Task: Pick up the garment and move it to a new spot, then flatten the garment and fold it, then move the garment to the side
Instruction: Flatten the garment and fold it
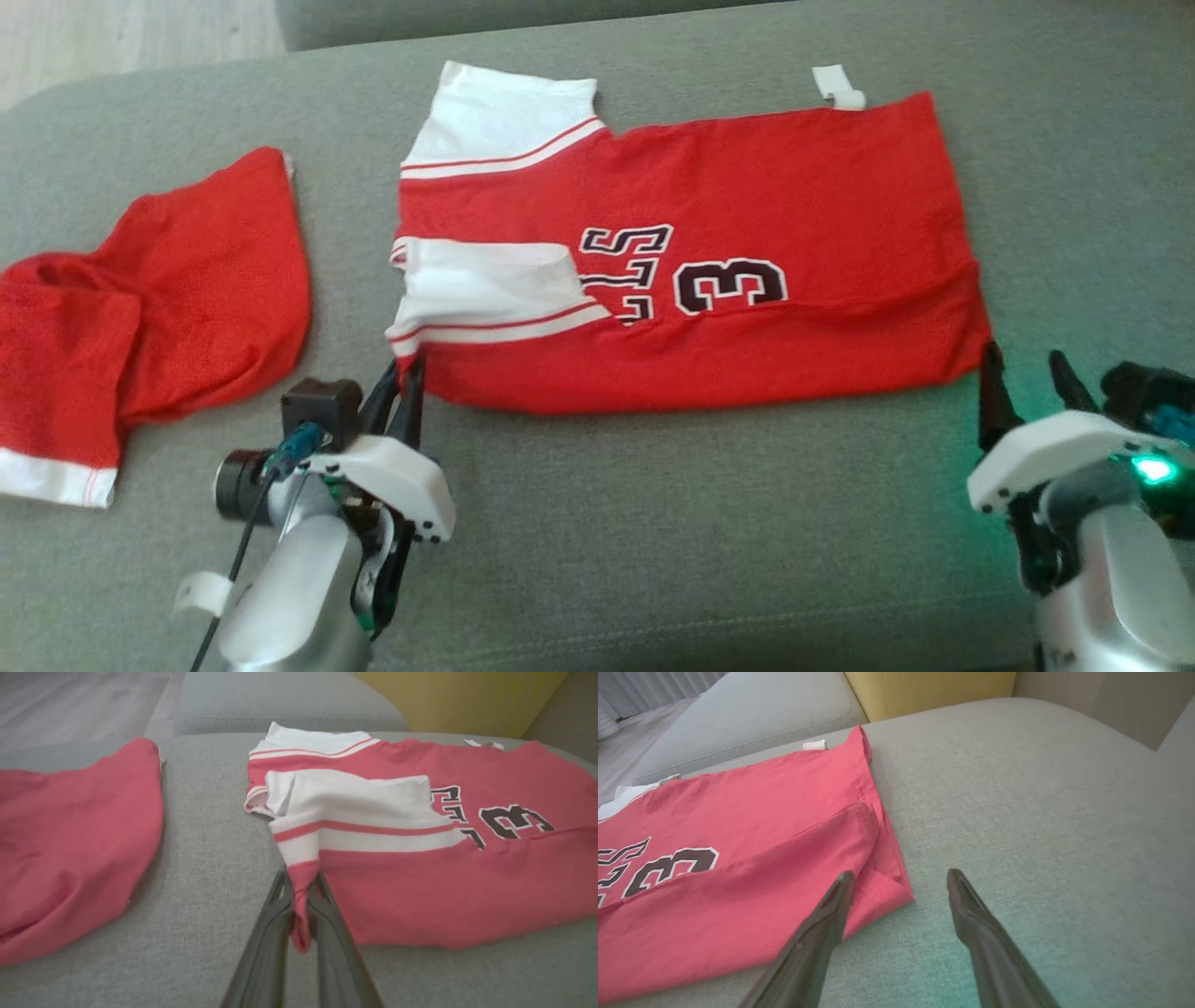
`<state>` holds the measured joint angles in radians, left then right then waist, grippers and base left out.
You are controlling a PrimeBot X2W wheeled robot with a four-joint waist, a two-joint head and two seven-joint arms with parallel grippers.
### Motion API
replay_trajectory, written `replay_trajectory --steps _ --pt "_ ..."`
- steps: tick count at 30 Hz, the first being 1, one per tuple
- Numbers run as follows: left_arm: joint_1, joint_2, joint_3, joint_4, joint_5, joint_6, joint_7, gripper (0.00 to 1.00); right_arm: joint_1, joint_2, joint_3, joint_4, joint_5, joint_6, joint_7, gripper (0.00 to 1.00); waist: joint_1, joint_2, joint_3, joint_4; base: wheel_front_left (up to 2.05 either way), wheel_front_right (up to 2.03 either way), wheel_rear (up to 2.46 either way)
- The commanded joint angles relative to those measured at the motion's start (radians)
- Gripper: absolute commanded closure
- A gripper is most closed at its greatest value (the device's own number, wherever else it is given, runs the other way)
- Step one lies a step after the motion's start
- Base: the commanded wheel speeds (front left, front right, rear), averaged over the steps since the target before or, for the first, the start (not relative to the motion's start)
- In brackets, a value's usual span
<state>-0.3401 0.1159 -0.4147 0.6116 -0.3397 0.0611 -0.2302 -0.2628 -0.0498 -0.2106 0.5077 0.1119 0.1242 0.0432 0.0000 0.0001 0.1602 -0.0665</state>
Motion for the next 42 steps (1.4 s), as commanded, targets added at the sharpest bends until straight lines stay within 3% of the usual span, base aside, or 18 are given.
replay_trajectory --steps 1,18,20,31,42 --pt "-0.046 0.019 0.025 -0.039 0.008 -0.002 -0.013 1.00 -0.049 -0.001 0.023 -0.016 0.004 0.007 0.001 0.00 0.0000 -0.0001 0.005 0.009 0.00 0.00 0.00" --pt "-0.053 0.041 -0.005 -0.202 0.058 0.009 -0.028 1.00 -0.232 -0.001 -0.098 0.310 -0.062 0.007 -0.045 0.02 0.0000 -0.0001 0.078 0.046 0.00 0.00 0.00" --pt "-0.051 0.047 -0.004 -0.206 0.058 0.011 -0.029 1.00 -0.246 -0.001 -0.097 0.338 -0.054 0.007 -0.061 1.00 0.0000 -0.0001 0.079 0.044 0.00 0.00 0.00" --pt "-0.007 0.064 -0.008 -0.177 0.043 0.021 -0.020 1.00 -0.235 -0.001 -0.120 0.374 -0.062 0.007 -0.120 1.00 0.0000 -0.0001 -0.001 0.016 0.00 0.00 0.00" --pt "0.097 0.077 -0.033 -0.162 0.011 0.011 0.035 1.00 -0.084 -0.001 -0.115 0.233 -0.027 0.007 0.011 1.00 0.0000 -0.0001 -0.127 -0.001 0.00 0.00 0.00"
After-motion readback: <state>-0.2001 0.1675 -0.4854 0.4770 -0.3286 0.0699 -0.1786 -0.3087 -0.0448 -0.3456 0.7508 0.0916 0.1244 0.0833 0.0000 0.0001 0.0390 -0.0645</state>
